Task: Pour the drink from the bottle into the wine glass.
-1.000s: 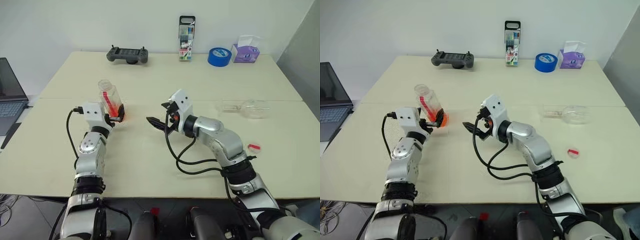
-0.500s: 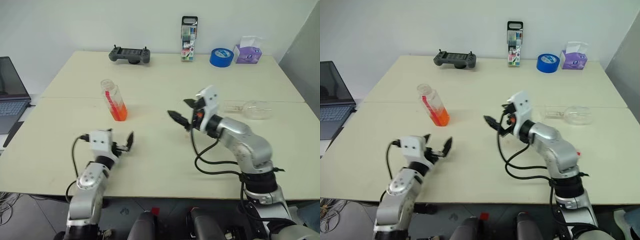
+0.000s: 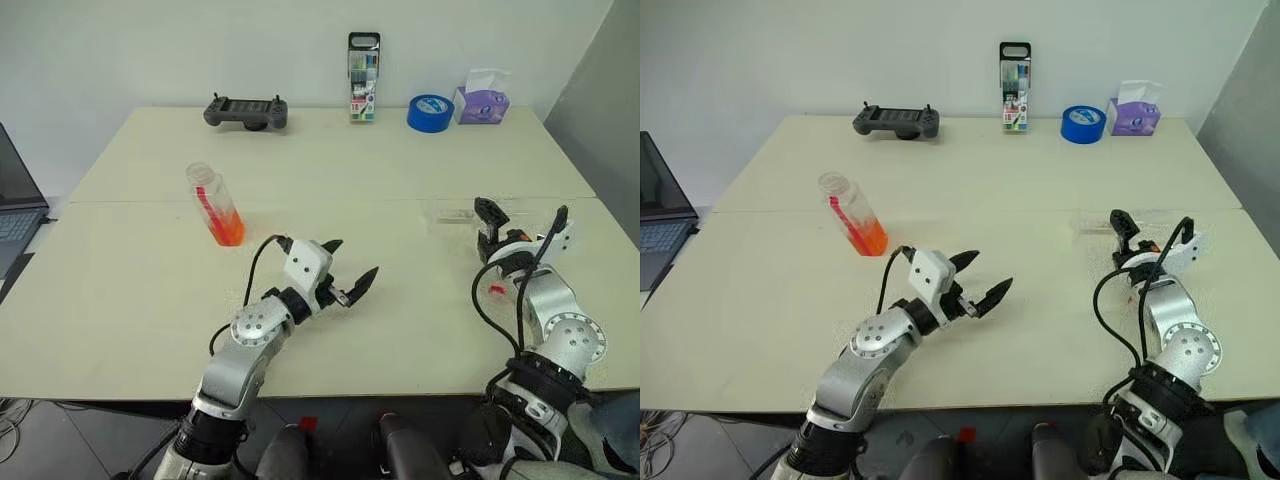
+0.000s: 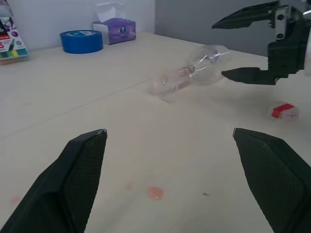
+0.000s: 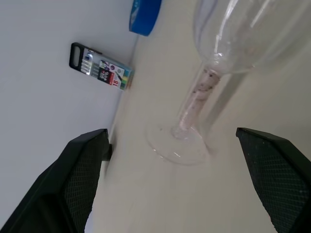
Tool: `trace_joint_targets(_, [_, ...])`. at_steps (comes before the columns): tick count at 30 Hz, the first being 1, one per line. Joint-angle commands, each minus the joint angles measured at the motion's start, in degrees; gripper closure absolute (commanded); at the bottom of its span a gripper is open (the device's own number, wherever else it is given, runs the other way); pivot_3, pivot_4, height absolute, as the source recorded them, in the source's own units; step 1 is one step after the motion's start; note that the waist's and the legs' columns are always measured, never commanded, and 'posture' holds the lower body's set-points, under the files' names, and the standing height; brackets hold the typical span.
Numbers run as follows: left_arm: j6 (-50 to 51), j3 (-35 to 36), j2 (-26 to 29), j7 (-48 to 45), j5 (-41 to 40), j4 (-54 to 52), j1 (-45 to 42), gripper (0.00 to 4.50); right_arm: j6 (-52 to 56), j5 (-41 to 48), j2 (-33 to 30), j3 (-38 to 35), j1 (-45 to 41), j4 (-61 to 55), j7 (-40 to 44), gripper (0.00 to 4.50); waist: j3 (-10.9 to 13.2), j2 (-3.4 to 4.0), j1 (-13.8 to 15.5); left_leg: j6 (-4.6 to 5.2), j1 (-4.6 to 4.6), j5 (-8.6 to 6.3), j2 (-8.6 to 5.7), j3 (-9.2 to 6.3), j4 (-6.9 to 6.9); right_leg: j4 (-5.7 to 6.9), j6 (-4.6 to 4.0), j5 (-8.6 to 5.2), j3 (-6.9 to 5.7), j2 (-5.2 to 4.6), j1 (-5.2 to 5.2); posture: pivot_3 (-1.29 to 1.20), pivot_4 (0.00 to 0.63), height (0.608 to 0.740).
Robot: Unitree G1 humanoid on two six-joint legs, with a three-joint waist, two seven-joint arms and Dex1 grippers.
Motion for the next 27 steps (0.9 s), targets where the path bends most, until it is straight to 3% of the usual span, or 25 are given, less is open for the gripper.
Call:
trace_joint_targets(1, [0.16,1.65,0.26,-1.24,-1.16,0.11,-1.28,0.05,-1.97,3.94,-1.57,0.75,-3.3,4.22,-1.67,0.0,0.01,0.03,-0.02,0.0,0.0,0.0,0.0,0.01,0.0,0.0,0.0,0.0,0.01,0.01,0.0,0.0,0.15,0.74])
trace_joint_targets(9, [0.97,3.05,-0.01,-1.1,-1.24,0.93,-1.88,0.05,-9.48,-0.05,-6.3,2.85,-9.4,20.13,2.2,0.0,0.01,0.04,0.0,0.01,-0.03,0.0,-0.01,0.05,0.02,-0.05,0.0,0.0,0.03,0.01,0.0,0.0,0.15,0.74])
trace_joint_targets(19, [1.6,3.19,-0.12,-0.64,-0.46,0.97,-2.68,0.05,-25.17,-10.95,-13.92,4.77,-22.29,51.59,17.53,0.0,0.02,0.05,0.0,0.01,0.01,0.0,0.0,0.18,0.01,-0.05,0.0,0.0,0.13,0.03,0.0,0.0,0.15,0.74])
trace_joint_targets(23, [1.86,4.03,0.39,-0.7,-0.58,0.92,-2.98,0.0,-27.26,-12.56,-13.99,4.7,-24.4,54.35,18.96,1.25,0.02,0.04,0.04,0.03,-0.02,-0.01,0.03,0.18,0.0,-0.08,-0.01,0.01,0.13,0.05,-0.01,0.0,0.15,0.74])
trace_joint_targets(27, [1.88,4.51,0.37,-0.6,-0.64,1.17,-2.52,0.0,-23.5,-12.16,-11.61,5.95,-22.35,47.52,17.45,2.77,0.03,0.05,0.08,0.03,-0.05,-0.01,0.03,0.2,0.01,-0.09,-0.01,0.01,0.17,0.01,-0.03,0.0,0.15,0.74])
